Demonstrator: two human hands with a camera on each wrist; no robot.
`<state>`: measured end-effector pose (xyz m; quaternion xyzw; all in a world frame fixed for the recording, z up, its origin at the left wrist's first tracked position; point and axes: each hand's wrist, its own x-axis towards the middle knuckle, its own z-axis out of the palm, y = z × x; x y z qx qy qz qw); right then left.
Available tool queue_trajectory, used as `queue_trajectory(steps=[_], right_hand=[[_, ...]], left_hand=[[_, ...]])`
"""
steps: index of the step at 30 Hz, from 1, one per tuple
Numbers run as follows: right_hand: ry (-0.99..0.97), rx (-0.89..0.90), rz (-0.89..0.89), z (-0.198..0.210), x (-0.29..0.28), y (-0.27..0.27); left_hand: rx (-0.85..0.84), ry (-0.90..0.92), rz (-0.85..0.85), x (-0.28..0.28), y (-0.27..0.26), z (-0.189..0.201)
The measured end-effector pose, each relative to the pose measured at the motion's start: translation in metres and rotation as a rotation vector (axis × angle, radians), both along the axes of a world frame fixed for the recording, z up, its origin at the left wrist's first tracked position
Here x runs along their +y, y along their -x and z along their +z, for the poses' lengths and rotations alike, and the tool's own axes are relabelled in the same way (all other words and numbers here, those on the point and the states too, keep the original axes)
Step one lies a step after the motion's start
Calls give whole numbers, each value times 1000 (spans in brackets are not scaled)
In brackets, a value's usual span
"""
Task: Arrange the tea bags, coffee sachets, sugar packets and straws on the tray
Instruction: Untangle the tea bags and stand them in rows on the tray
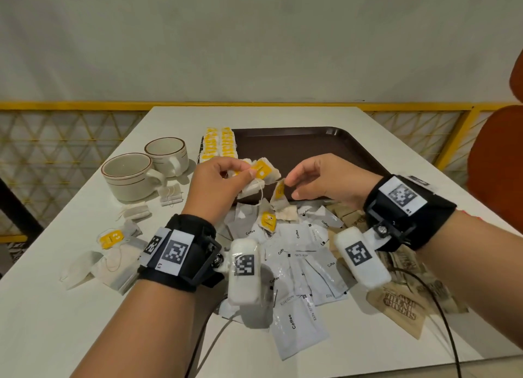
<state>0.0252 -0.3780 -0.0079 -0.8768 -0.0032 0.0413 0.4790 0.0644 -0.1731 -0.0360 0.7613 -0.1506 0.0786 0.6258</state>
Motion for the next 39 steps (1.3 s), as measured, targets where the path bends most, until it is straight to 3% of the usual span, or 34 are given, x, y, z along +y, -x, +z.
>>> queue_trajectory(steps=[3,5,9,16,24,29,31,34,39], right_hand=[[373,-38,133,2,5,-7],[447,-55,199,1,11,-12],[366,-51,154,-10,17,-25],[-12,86,121,-2,10,-19],[-69,141,98,-6,17,-14],[176,-22,212,12,12,-9],[105,-75,250,20,11,-7],[49,-154,204,22,16,-9],[323,-313,130,16,23,-13]], left_hand=[[-20,6,42,2,-1,2],[-15,-2,42,2,0,2],[2,-22,49,2,0,2],[15,-56,119,6,-7,-1],[40,-104,117,5,-5,-1],[26,-102,105,4,-5,-2],[1,-115,93,5,-6,-2],[-45,-155,17,3,-3,-1],[-113,-137,-124,-1,2,1]])
